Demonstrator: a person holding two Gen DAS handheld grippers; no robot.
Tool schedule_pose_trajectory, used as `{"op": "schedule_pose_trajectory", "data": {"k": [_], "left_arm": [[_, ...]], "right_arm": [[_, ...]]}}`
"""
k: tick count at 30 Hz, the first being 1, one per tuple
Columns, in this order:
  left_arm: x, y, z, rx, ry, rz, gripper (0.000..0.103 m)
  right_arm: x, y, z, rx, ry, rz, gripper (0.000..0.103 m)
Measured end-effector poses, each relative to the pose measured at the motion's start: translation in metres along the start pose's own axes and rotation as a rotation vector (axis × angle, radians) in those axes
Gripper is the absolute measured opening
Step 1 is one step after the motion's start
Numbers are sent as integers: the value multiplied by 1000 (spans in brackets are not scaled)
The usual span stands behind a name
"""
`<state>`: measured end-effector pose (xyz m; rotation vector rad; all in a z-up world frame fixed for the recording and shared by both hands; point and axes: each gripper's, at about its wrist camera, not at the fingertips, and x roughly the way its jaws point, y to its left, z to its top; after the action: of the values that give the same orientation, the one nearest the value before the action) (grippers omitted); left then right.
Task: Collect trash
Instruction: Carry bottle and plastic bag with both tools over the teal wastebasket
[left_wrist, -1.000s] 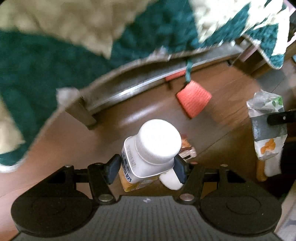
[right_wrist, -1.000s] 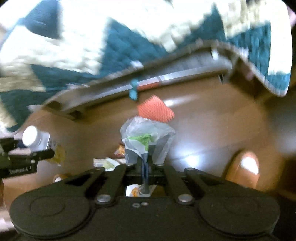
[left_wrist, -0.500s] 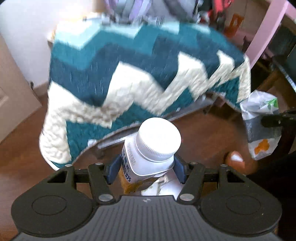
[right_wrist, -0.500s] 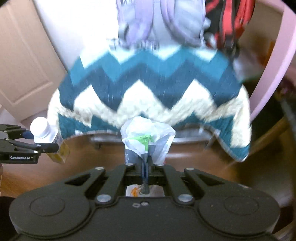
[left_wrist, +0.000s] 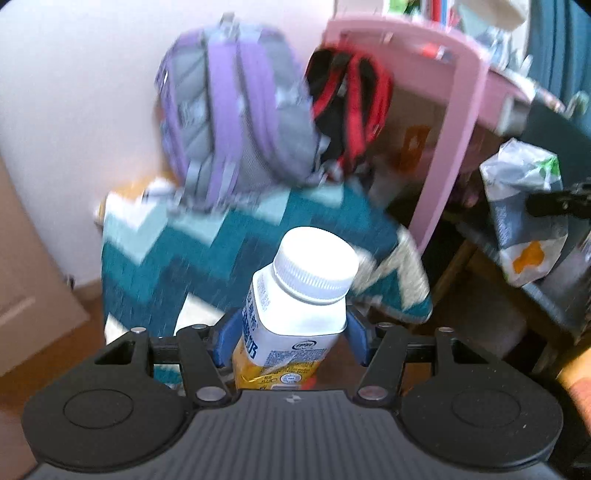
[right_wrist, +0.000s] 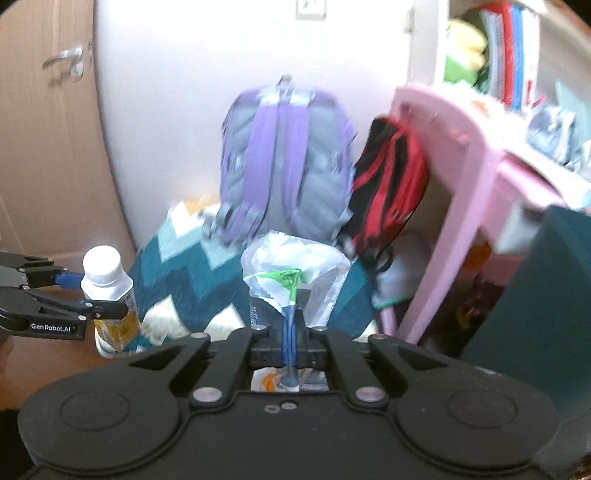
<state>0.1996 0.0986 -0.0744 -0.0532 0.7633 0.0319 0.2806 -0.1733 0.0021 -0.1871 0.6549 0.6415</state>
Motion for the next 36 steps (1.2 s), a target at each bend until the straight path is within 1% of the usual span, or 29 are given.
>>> {"op": "schedule_pose_trajectory", "data": {"k": [3, 6, 10, 12, 16, 21, 24, 29, 32, 36], "left_arm": [[-22, -26, 32, 6, -65, -27, 58], [-36, -53, 64, 9, -114, -58, 58], [-52, -91, 109, 30, -187, -102, 58], [-60, -116, 136, 53, -225, -130, 58], [-65, -166, 179, 95, -270, -188, 58], [-58, -231, 220, 130, -297, -283, 58], [-49, -264, 233, 137, -296, -336, 58], [-21, -320, 248, 159, -264, -414, 58], [-5, -348, 251, 176, -241, -442, 57], [14, -381, 253, 200, -214, -461, 57]], "right_arm": [[-24, -21, 17, 15, -56, -24, 1], [-47, -42, 34, 25, -115, -55, 1], [-74, -79, 54, 57, -186, -116, 1], [-84, -98, 60, 73, -205, -152, 1], [-100, -137, 65, 104, -227, -223, 1], [-113, -185, 61, 158, -229, -300, 1], [-119, -213, 54, 186, -221, -343, 1], [-122, -253, 39, 221, -196, -396, 1], [-117, -274, 30, 249, -165, -403, 1], [-102, -293, 18, 264, -97, -391, 1]]}}
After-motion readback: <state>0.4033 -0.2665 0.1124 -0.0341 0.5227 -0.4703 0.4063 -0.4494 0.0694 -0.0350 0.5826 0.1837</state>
